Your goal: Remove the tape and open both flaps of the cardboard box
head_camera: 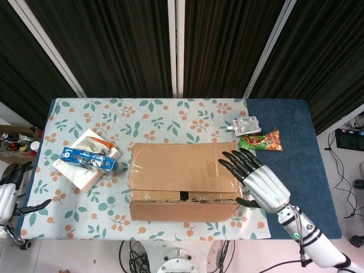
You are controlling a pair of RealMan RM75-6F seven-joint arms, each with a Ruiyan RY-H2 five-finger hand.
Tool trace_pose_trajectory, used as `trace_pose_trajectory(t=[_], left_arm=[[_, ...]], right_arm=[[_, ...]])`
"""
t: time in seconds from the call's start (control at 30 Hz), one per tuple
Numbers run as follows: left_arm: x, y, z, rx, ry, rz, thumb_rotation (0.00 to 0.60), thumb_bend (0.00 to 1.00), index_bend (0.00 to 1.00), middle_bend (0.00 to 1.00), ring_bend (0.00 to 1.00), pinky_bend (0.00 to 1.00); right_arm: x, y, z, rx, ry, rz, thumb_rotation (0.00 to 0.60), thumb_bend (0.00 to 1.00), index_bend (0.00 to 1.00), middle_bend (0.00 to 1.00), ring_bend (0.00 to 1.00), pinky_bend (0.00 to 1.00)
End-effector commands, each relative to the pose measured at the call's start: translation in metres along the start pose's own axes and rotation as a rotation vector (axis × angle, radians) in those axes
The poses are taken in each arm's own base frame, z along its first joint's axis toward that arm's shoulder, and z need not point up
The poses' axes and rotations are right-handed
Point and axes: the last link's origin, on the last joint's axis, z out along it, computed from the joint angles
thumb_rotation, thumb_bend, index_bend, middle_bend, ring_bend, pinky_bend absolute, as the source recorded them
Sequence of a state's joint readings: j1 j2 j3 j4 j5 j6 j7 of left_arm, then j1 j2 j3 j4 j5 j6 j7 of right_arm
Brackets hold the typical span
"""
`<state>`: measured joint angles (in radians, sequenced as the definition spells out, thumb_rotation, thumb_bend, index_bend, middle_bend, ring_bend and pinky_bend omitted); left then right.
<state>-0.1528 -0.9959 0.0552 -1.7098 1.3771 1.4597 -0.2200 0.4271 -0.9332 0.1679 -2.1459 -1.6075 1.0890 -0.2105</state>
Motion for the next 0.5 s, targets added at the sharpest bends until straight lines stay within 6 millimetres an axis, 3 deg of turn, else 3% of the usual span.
trace_pose_trajectory(t=[0.03, 0.3, 0.5], left_arm=[[-0.002, -0.003, -0.003, 0.004, 0.0, -0.006, 0.437, 0.0, 0.07, 0.16, 0.13, 0.21], [-0.001, -0.008, -0.003, 0.011, 0.012, -0.031, 0.44, 0.0, 0.07, 0.15, 0.13, 0.21], [-0.001, -0.013, -0.002, 0.015, 0.008, -0.03, 0.435, 0.0, 0.07, 0.16, 0.13, 0.21]], right_arm=[[-0.006, -0.013, 0.026, 0.019, -0.04, 0.001, 0.6, 0.0, 0.0, 0.0, 0.0, 0.0], [-0.02, -0.021, 0.056, -0.012, -0.068, -0.03, 0.6, 0.0, 0.0, 0.0, 0.0, 0.0], [-0.033, -0.026, 0.063, -0.024, -0.092, -0.033, 0.6, 0.0, 0.0, 0.0, 0.0, 0.0]])
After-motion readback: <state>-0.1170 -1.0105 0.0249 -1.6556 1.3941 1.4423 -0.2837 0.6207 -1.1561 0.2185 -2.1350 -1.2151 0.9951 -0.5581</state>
